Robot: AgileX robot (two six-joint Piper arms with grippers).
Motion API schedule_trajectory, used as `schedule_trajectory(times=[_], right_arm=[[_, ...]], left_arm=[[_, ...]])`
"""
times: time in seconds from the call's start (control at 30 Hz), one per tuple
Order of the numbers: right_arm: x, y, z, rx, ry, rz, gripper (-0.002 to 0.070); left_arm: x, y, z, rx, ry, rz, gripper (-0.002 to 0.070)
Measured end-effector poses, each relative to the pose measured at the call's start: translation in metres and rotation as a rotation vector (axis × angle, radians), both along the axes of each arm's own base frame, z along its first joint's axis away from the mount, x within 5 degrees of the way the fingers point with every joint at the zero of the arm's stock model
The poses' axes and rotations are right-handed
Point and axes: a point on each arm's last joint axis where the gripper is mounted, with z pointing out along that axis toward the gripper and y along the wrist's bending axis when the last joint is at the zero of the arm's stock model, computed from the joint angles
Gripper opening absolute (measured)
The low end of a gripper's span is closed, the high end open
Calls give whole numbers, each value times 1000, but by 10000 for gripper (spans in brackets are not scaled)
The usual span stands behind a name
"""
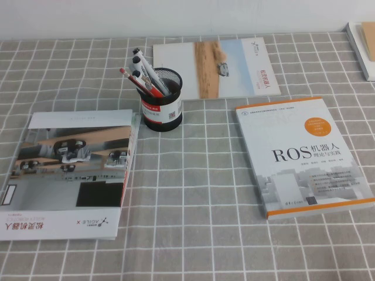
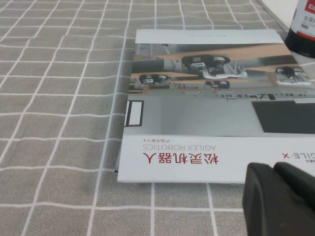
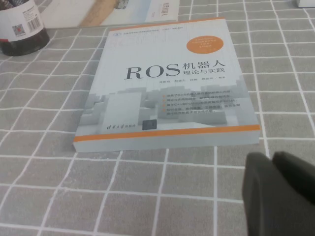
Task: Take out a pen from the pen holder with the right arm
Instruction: 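Take a marker out of the pen holder and lay it on the table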
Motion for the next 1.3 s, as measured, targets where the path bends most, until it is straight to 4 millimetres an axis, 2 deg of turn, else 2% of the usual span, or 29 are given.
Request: schedule_trajectory(times=[0.17,0.57,0.67,0.87,1.07,1.17,1.3], right_arm=[[0,0,0,0,-2,-1,-12],[4,-6,24,541,-168,-135,-12],[5,-7,26,610,-176,-154,-12],[4,-6,26,630,-165,-147,-12],[4,3,22,617,-68,-77,-12],[8,8,32,561,3,-34,-12],[21,15,55,456,102,42,-12]], left_arm=[[0,0,0,0,0,0,-5],[0,0,0,0,0,0,-5],[0,0,0,0,0,0,-5],[0,0,0,0,0,0,-5],[0,0,0,0,0,0,-5],[0,0,0,0,0,0,-5],[0,0,0,0,0,0,-5]])
